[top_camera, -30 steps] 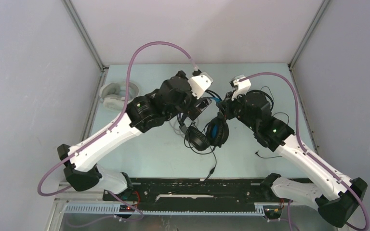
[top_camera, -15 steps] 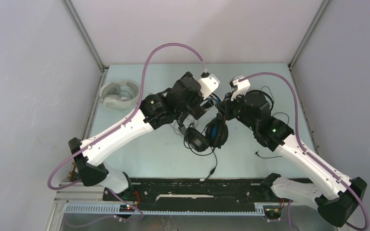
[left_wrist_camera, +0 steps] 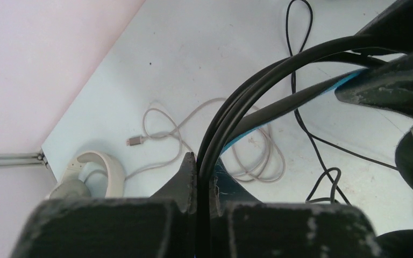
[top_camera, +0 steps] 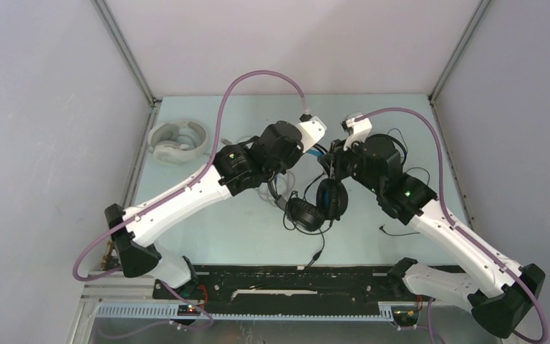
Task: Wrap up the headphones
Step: Pick up the headphones from the center of the board, then straighten the headphones cable.
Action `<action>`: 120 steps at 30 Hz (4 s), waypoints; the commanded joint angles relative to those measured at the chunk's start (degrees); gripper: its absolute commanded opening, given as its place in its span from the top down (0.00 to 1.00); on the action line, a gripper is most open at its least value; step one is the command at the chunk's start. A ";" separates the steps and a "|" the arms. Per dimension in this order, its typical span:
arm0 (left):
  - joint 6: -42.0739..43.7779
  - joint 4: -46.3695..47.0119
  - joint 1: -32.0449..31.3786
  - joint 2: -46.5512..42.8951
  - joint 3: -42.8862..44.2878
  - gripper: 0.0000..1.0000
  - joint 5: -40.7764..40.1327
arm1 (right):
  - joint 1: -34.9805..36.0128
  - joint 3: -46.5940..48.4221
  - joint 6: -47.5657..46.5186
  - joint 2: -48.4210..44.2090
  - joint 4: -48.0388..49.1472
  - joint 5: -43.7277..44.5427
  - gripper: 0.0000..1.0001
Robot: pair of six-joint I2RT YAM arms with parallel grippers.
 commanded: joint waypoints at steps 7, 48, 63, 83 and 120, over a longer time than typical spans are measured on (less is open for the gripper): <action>-8.62 7.47 6.66 -8.56 -4.17 1.00 -4.99 | -0.11 1.50 6.20 -7.87 4.59 -8.34 0.26; -24.48 14.06 24.34 -22.57 -7.35 1.00 -14.46 | 28.67 -9.35 -14.43 4.16 37.19 14.55 1.00; -29.51 10.75 42.22 -24.46 -13.43 1.00 -10.87 | 13.41 -9.99 -5.49 -27.38 16.52 43.58 1.00; -30.38 7.85 45.64 -31.36 -8.02 1.00 -8.17 | -31.07 9.46 3.09 -1.53 20.81 -10.21 1.00; -30.21 7.45 46.62 -34.21 -7.67 1.00 17.34 | -26.05 8.45 -5.46 -6.04 -0.07 -30.92 0.15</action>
